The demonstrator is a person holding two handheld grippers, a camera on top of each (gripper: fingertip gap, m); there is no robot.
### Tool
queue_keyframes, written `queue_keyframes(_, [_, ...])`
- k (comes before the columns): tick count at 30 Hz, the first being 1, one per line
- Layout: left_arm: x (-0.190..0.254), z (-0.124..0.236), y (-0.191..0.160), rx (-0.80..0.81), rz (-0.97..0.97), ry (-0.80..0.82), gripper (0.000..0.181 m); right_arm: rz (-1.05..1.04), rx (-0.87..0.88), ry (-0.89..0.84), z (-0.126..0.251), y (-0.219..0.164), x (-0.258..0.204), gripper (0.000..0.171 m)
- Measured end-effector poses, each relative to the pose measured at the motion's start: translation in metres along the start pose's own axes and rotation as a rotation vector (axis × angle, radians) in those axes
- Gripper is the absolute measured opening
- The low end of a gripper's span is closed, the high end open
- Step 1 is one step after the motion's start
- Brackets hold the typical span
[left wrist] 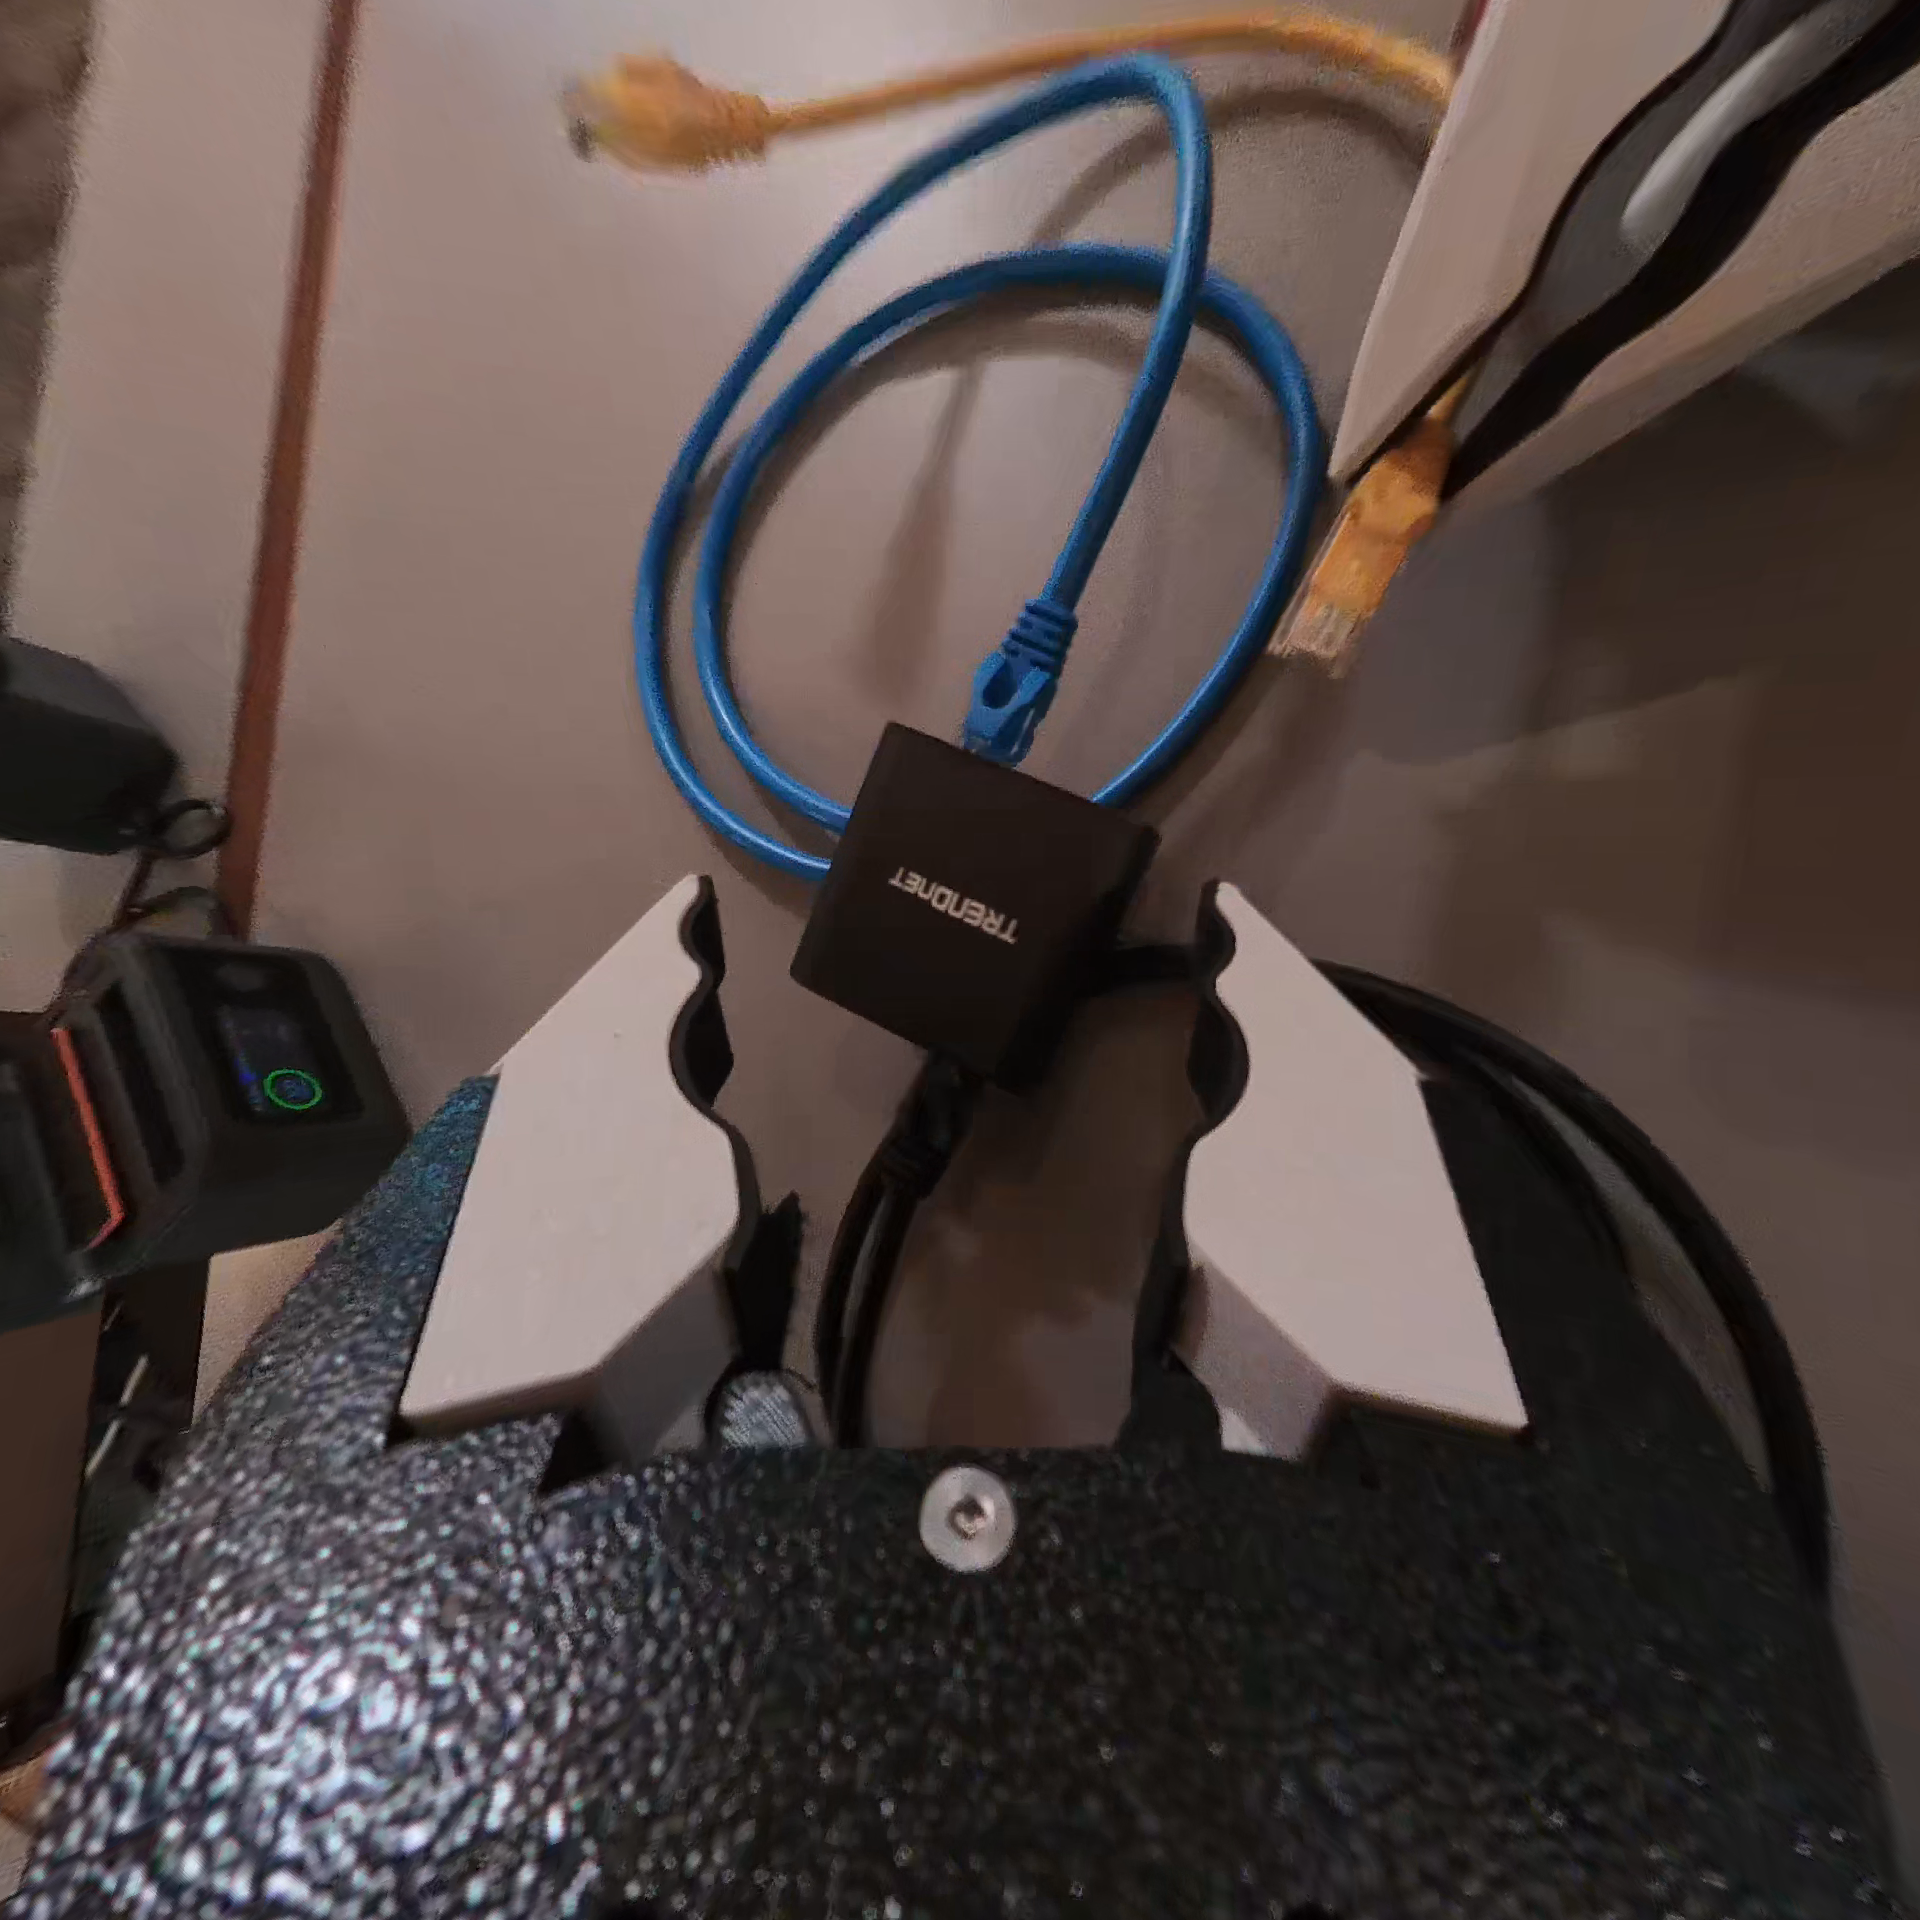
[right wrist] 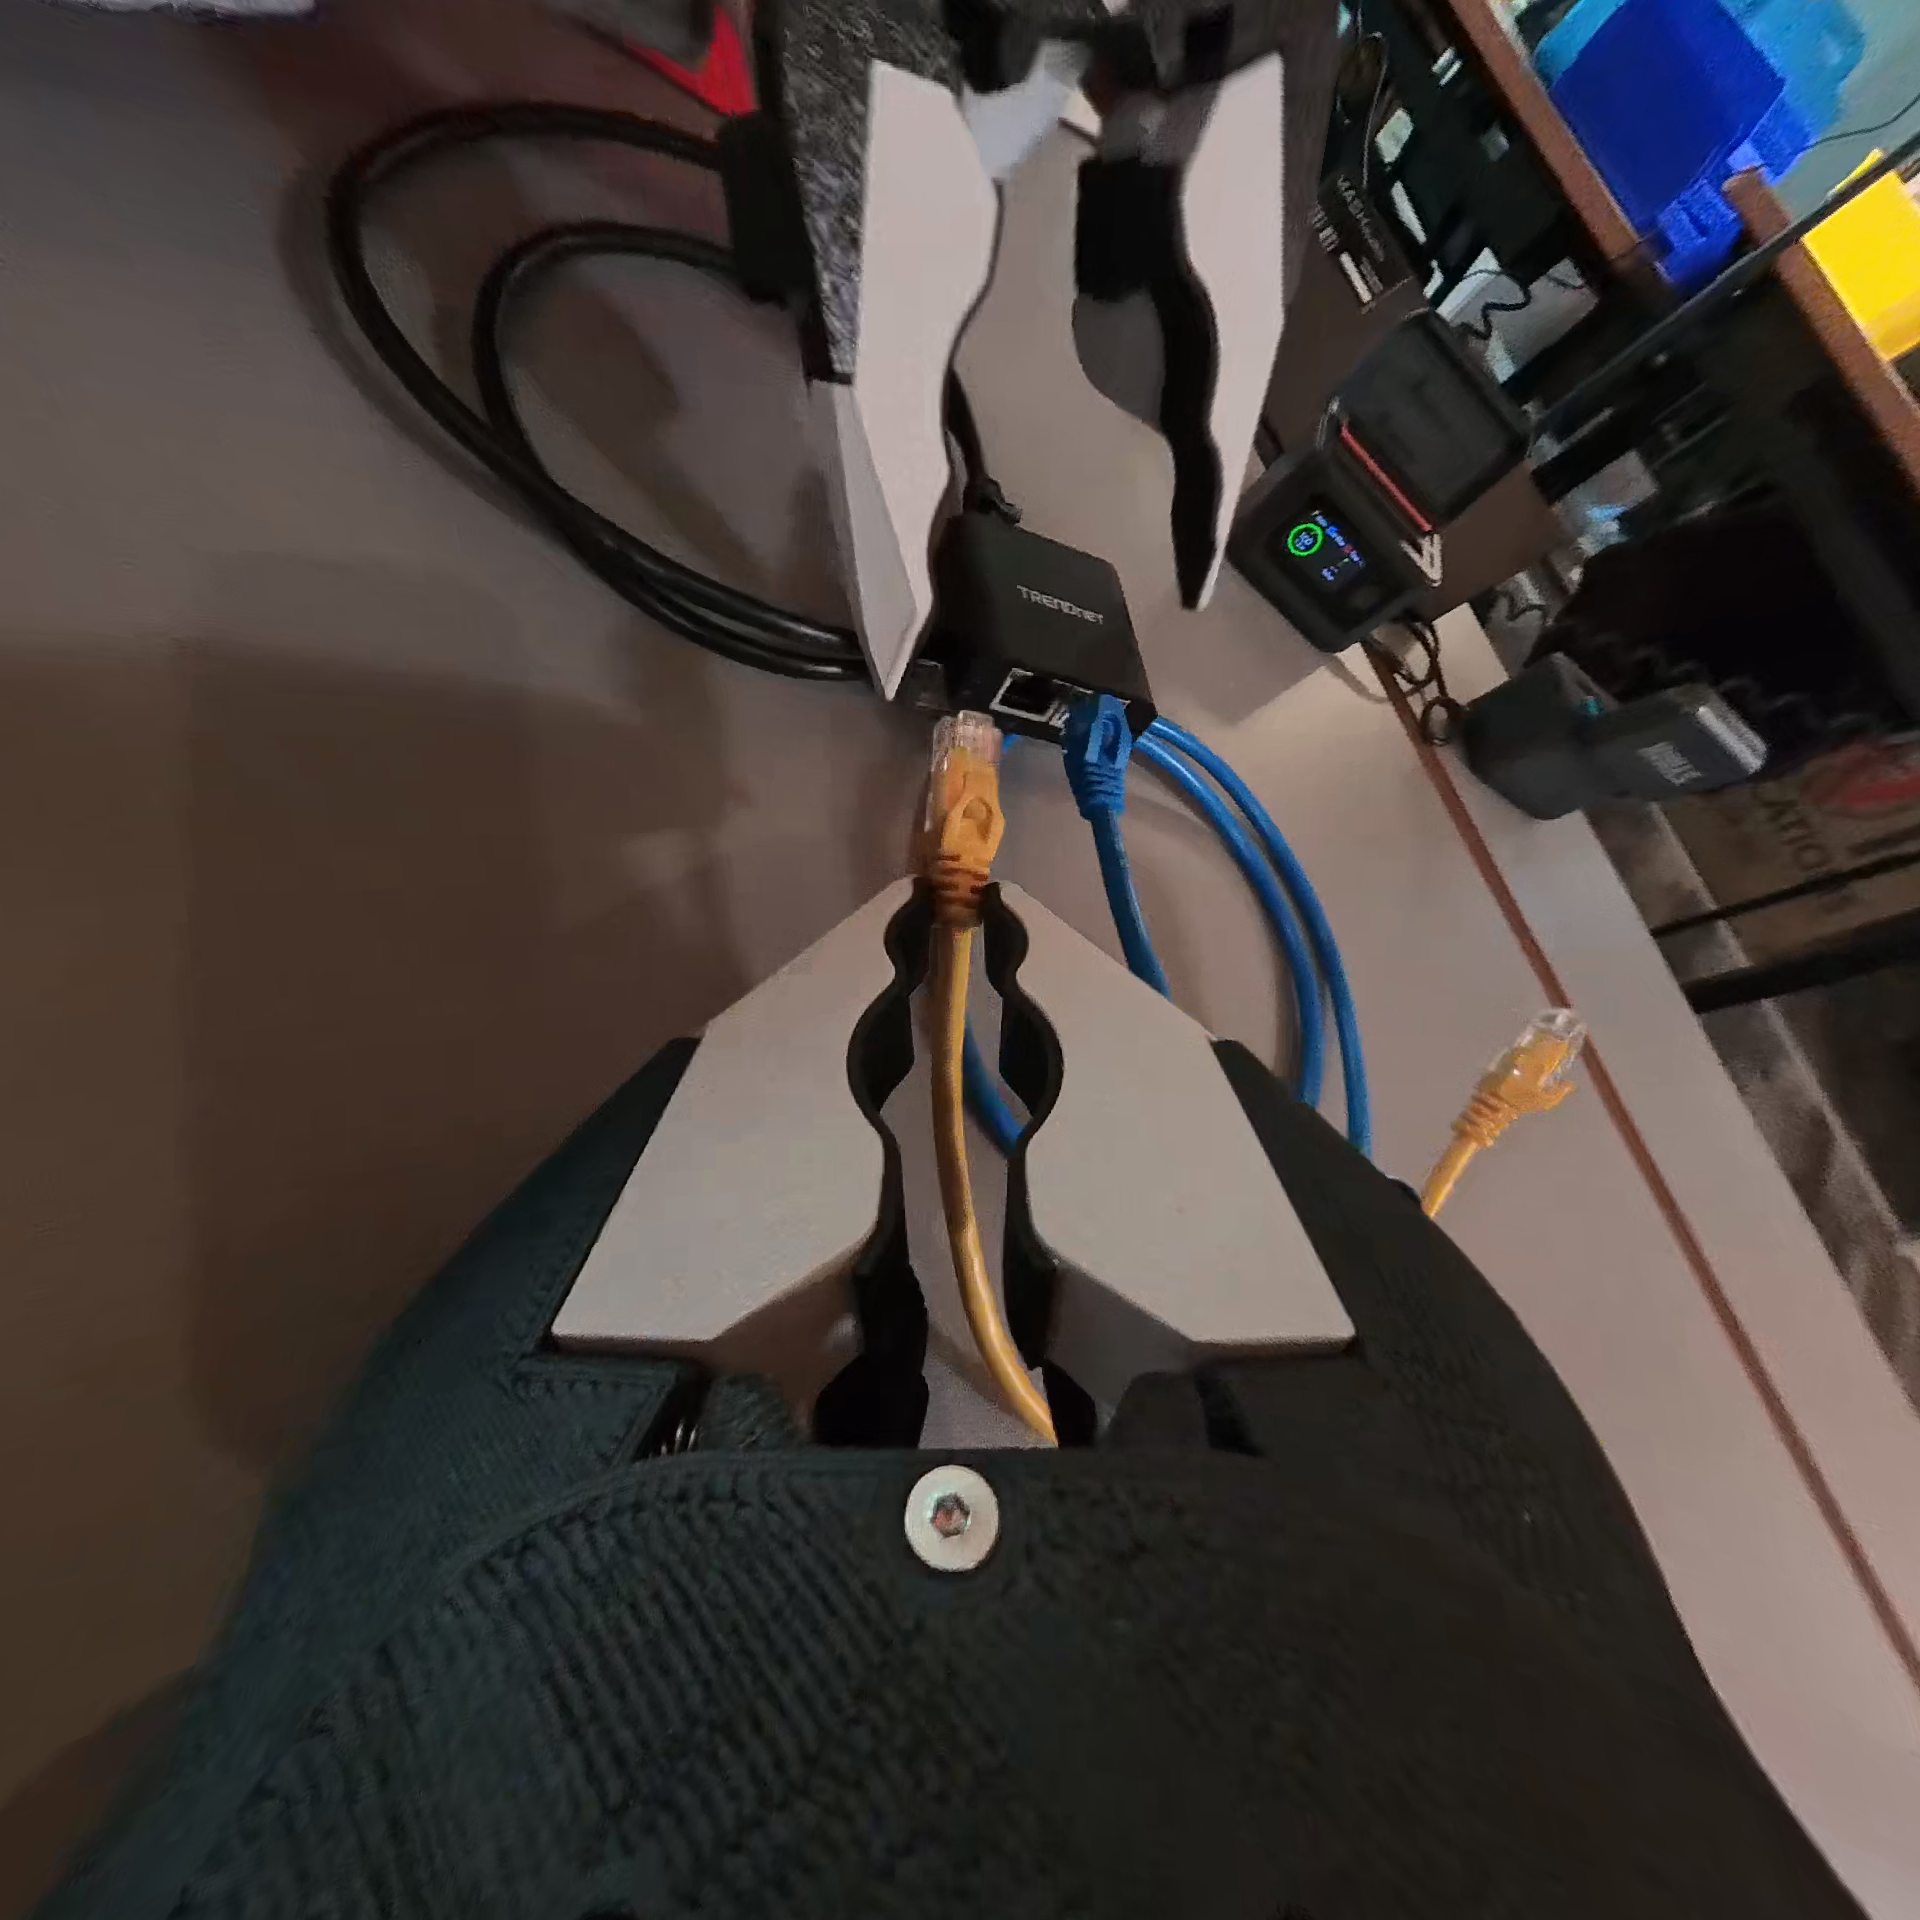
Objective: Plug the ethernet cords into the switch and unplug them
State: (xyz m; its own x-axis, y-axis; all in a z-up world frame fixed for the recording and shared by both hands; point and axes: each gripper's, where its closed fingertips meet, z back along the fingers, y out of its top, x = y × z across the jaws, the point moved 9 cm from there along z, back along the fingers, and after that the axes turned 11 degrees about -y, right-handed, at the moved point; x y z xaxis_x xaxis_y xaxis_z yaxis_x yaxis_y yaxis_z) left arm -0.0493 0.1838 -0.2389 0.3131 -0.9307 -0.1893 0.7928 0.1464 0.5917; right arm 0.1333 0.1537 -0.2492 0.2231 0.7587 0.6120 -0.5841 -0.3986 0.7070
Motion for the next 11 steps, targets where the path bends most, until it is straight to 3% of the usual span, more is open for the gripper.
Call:
queue_keyframes(3, [-0.008, -0.008, 0.002, -0.114, -0.025, -0.041, 0.088, 0.077, -0.026, -0.013, -0.004, 0.001, 0.001, 0.009])
queue_keyframes(8, [-0.005, -0.009, 0.002, -0.124, 0.004, -0.112, 0.065, 0.16, -0.064, 0.026, -0.014, 0.007, 0.005, 0.009])
queue_keyframes(11, [-0.001, -0.007, -0.001, -0.103, 0.059, -0.103, 0.064, 0.114, -0.1, 0.082, -0.022, 0.012, 0.011, 0.009])
